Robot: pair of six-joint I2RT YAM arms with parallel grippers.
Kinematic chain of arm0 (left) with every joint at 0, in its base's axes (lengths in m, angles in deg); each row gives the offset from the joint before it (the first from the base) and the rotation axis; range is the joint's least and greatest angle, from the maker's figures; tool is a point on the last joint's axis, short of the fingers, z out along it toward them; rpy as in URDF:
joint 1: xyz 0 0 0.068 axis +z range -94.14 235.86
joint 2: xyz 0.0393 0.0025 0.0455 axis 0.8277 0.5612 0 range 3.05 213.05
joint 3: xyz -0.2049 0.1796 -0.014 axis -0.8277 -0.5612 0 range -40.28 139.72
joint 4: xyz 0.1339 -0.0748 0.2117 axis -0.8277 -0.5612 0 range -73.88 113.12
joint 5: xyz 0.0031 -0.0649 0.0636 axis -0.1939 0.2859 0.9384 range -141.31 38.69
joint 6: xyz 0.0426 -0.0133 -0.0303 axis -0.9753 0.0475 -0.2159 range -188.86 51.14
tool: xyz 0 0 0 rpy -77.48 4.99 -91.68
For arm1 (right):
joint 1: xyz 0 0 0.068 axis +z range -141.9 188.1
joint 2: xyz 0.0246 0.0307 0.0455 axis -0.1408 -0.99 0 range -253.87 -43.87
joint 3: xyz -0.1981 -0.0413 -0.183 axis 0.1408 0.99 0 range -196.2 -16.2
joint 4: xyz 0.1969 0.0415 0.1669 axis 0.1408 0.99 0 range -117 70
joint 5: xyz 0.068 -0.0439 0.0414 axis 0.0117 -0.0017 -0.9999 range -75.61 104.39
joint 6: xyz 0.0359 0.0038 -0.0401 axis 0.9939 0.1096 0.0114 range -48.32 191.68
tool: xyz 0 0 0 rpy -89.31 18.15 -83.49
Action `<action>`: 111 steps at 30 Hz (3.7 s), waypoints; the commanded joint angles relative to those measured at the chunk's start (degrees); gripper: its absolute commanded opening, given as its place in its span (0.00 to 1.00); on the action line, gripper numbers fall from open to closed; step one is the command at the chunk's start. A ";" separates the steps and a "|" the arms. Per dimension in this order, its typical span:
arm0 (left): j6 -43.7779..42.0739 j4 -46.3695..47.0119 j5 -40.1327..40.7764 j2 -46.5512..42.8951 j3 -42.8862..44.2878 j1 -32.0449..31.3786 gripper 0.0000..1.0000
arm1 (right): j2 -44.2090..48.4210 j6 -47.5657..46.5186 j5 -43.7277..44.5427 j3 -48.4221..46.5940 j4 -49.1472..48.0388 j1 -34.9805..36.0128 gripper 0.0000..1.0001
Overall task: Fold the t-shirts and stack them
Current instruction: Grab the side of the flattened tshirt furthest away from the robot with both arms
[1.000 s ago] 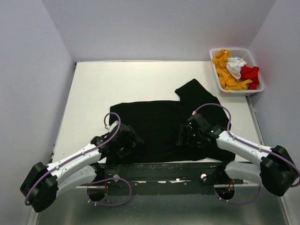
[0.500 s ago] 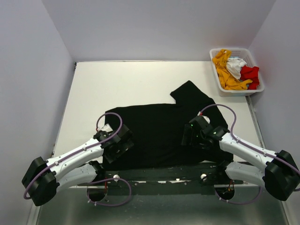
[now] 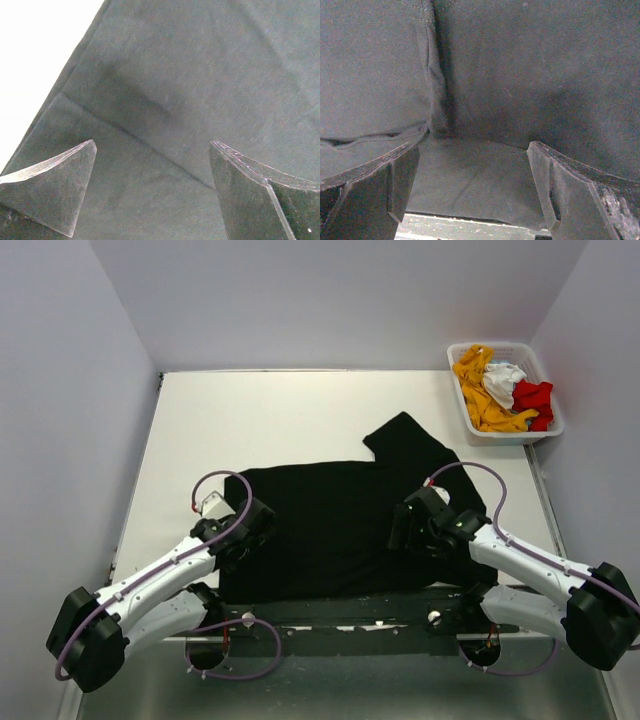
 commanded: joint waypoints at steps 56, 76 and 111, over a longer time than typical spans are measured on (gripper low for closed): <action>-28.36 20.02 -16.84 25.73 23.43 27.68 0.99 | -1.42 13.86 17.86 0.98 4.20 -13.32 1.00; -31.01 18.55 -18.96 28.05 25.35 31.26 0.99 | -2.16 -10.88 20.49 -13.82 -11.20 -13.32 1.00; -32.23 16.77 -30.24 47.04 38.85 38.48 0.99 | -77.61 -35.19 1.57 -82.82 -25.03 -29.29 1.00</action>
